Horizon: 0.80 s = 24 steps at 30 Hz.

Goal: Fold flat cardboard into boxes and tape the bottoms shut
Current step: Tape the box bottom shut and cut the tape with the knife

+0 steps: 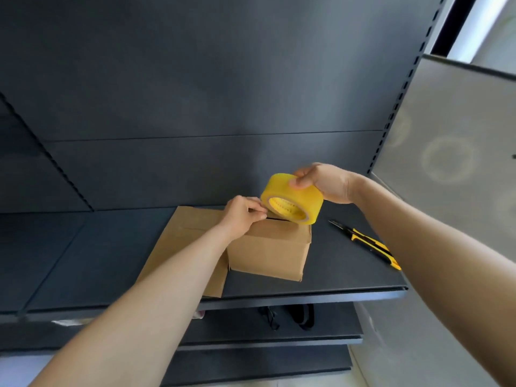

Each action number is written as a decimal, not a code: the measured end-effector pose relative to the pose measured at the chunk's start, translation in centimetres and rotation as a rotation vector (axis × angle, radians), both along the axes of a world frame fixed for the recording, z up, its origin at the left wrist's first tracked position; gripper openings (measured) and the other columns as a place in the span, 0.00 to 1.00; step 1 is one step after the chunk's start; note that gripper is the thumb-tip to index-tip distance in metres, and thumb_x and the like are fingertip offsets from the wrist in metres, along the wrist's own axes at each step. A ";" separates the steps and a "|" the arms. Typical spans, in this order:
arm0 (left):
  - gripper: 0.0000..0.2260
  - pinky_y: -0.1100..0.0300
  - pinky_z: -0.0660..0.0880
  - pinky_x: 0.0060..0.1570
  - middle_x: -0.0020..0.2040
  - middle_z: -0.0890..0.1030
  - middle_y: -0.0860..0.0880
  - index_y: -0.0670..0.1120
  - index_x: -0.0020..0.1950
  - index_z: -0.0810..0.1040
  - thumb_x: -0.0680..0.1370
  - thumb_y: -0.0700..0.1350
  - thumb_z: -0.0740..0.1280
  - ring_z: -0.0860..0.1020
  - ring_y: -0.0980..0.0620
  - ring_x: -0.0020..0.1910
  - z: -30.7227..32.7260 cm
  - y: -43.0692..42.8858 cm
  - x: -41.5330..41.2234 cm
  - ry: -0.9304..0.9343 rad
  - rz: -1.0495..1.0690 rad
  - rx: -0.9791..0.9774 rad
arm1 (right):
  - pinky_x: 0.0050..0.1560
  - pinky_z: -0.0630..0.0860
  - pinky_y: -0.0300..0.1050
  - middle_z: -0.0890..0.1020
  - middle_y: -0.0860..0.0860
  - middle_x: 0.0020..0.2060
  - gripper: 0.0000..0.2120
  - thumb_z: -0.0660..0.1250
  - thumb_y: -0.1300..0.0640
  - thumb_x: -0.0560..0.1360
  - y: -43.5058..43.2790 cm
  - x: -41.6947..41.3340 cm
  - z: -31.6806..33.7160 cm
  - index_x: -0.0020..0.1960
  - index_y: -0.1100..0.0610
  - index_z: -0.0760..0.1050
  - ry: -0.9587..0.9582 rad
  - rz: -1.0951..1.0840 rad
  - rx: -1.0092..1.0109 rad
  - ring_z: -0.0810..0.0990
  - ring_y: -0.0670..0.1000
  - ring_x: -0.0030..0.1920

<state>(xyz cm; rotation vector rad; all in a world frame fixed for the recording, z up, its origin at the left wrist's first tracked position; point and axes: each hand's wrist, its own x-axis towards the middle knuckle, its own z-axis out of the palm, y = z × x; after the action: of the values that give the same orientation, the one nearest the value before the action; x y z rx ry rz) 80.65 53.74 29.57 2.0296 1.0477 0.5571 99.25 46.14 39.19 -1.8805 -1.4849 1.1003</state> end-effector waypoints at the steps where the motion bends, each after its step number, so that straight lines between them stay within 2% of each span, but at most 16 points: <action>1: 0.07 0.59 0.70 0.61 0.55 0.81 0.47 0.39 0.51 0.84 0.74 0.37 0.71 0.77 0.50 0.57 0.0 -0.1 -0.2 -0.001 -0.005 -0.003 | 0.69 0.65 0.57 0.76 0.55 0.61 0.17 0.67 0.53 0.76 -0.1 -0.1 -0.1 0.61 0.60 0.74 -0.005 0.013 -0.010 0.73 0.57 0.63; 2: 0.07 0.59 0.70 0.61 0.56 0.81 0.46 0.39 0.52 0.84 0.75 0.36 0.70 0.77 0.49 0.57 0.2 -0.1 -0.3 0.005 -0.014 -0.012 | 0.68 0.67 0.57 0.78 0.56 0.60 0.16 0.66 0.54 0.76 -0.2 -0.1 0.0 0.61 0.61 0.75 -0.004 0.033 -0.022 0.75 0.58 0.61; 4: 0.08 0.62 0.71 0.55 0.56 0.81 0.44 0.39 0.55 0.82 0.77 0.35 0.66 0.77 0.48 0.55 0.9 -0.1 -0.3 -0.015 -0.025 -0.052 | 0.64 0.71 0.55 0.81 0.56 0.54 0.09 0.65 0.57 0.77 -0.5 -0.3 0.3 0.55 0.59 0.77 0.020 0.070 -0.056 0.78 0.58 0.54; 6: 0.11 0.64 0.72 0.51 0.54 0.81 0.43 0.39 0.57 0.80 0.80 0.35 0.60 0.78 0.49 0.53 2.1 -0.3 -0.1 -0.160 0.012 -0.207 | 0.61 0.72 0.54 0.81 0.56 0.51 0.06 0.65 0.58 0.77 -0.6 -0.6 0.5 0.53 0.57 0.77 0.021 0.094 -0.077 0.79 0.56 0.51; 9: 0.12 0.58 0.75 0.57 0.54 0.81 0.43 0.40 0.59 0.78 0.82 0.39 0.57 0.79 0.49 0.54 3.5 -0.7 -0.1 -0.356 0.028 -0.536 | 0.59 0.73 0.52 0.81 0.55 0.53 0.09 0.65 0.57 0.77 -0.5 -1.1 0.6 0.56 0.57 0.77 0.027 0.098 -0.101 0.79 0.56 0.52; 11: 0.11 0.55 0.75 0.59 0.51 0.81 0.44 0.39 0.58 0.78 0.82 0.42 0.59 0.80 0.49 0.52 3.9 -0.7 -0.3 -0.383 0.008 -0.626 | 0.59 0.74 0.51 0.81 0.55 0.54 0.09 0.65 0.57 0.77 -0.4 -1.3 0.8 0.56 0.57 0.76 0.036 0.095 -0.120 0.79 0.56 0.52; 14: 0.10 0.54 0.76 0.57 0.49 0.81 0.43 0.37 0.57 0.78 0.82 0.40 0.60 0.79 0.47 0.51 4.2 -0.6 -0.4 -0.368 0.020 -0.656 | 0.57 0.75 0.51 0.81 0.55 0.52 0.06 0.65 0.57 0.77 -0.2 -1.6 1.0 0.53 0.55 0.77 0.020 0.105 -0.135 0.80 0.56 0.50; 17: 0.06 0.53 0.78 0.53 0.48 0.80 0.42 0.38 0.52 0.79 0.80 0.37 0.62 0.79 0.45 0.48 4.5 -0.6 -0.2 -0.349 0.102 -0.657 | 0.57 0.74 0.51 0.82 0.53 0.51 0.04 0.65 0.57 0.77 -0.3 -1.7 1.0 0.51 0.54 0.78 0.005 0.130 -0.152 0.79 0.55 0.49; 21: 0.08 0.58 0.80 0.40 0.47 0.81 0.41 0.39 0.44 0.80 0.77 0.31 0.63 0.80 0.45 0.45 4.9 -0.5 0.2 -0.283 0.225 -0.618 | 0.59 0.73 0.54 0.81 0.54 0.50 0.04 0.65 0.57 0.77 -0.7 -1.8 1.2 0.50 0.54 0.78 -0.034 0.173 -0.156 0.78 0.55 0.50; 24: 0.09 0.60 0.78 0.34 0.48 0.80 0.41 0.38 0.44 0.80 0.76 0.29 0.62 0.79 0.45 0.45 4.7 -0.4 0.6 -0.263 0.284 -0.582 | 0.62 0.71 0.55 0.80 0.56 0.55 0.07 0.64 0.57 0.78 -0.8 -1.9 1.4 0.53 0.56 0.77 -0.051 0.180 -0.163 0.77 0.56 0.53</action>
<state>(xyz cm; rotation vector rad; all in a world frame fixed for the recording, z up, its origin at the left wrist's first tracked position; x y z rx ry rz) 81.25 53.37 34.31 1.2773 1.1773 0.5640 97.34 45.34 40.58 -1.9252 -1.6648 1.2989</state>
